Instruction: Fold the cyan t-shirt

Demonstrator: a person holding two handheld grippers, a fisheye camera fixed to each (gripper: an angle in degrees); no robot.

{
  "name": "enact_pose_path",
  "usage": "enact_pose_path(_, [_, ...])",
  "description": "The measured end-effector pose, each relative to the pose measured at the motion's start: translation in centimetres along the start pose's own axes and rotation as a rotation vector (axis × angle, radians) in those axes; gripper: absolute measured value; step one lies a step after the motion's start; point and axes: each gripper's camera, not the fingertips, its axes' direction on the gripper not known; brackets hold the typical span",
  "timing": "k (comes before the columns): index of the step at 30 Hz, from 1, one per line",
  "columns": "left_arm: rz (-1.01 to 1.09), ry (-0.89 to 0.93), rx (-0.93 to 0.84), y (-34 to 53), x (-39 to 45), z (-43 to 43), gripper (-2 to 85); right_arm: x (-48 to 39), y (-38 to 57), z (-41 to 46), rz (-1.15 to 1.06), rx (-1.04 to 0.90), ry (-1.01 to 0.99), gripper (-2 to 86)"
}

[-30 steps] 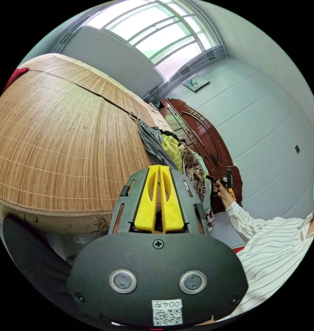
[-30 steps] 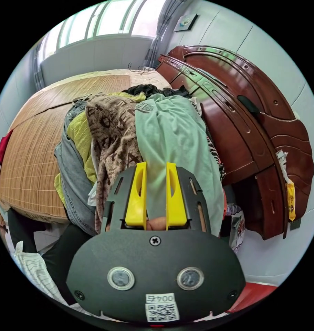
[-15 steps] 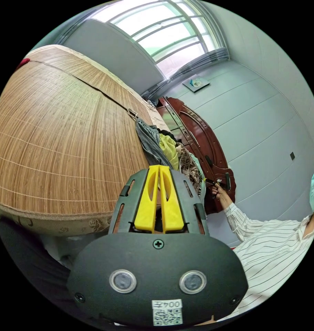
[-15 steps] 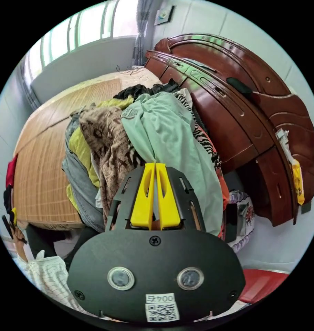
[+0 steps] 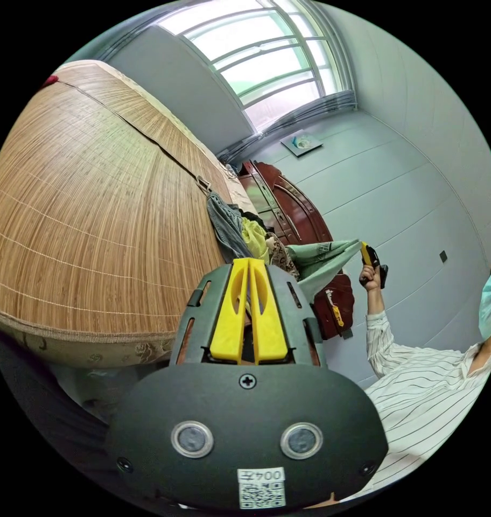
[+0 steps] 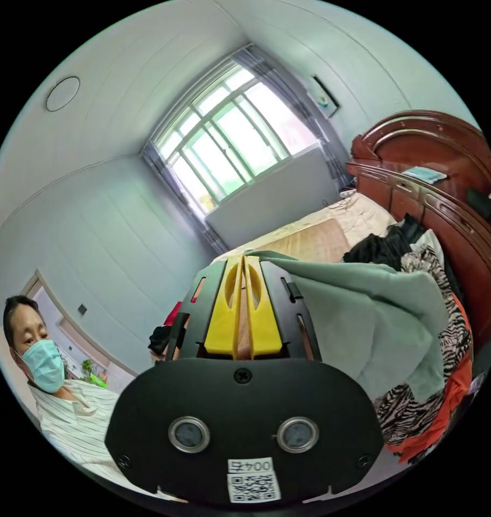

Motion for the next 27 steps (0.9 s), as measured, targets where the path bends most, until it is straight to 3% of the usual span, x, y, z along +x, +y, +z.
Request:
enact_pose_path(7, [0.03,-0.047,0.083,-0.6,-1.4,-4.5,0.2,-14.9,-1.0,9.8,-0.162,-0.076,-0.272,-0.8])
enact_pose_path(12, [-0.014,-0.098,0.138,-0.5,-3.5,-7.5,0.4,-17.2,3.0,21.5,-0.09,-0.214,-0.291,-0.7])
enact_pose_path(19, [-0.074,-0.156,0.136,-1.4,-6.7,-8.7,0.2,-16.1,18.1,42.2,-0.017,-0.543,-0.021,0.2])
enact_pose_path(21, [-0.088,-0.159,0.134,-1.9,-7.5,-8.6,0.2,-17.2,20.6,45.1,-0.088,-0.574,0.102,1.1])
enact_pose_path(24, [-0.091,-0.189,0.139,-2.9,-8.4,-8.4,0.2,-20.7,23.6,47.5,-0.367,-0.55,0.36,6.8])
enact_pose_path(27, [-0.11,-0.224,0.134,-3.9,-9.5,-7.5,0.2,-22.8,28.2,51.6,-0.552,-0.716,0.51,12.9])
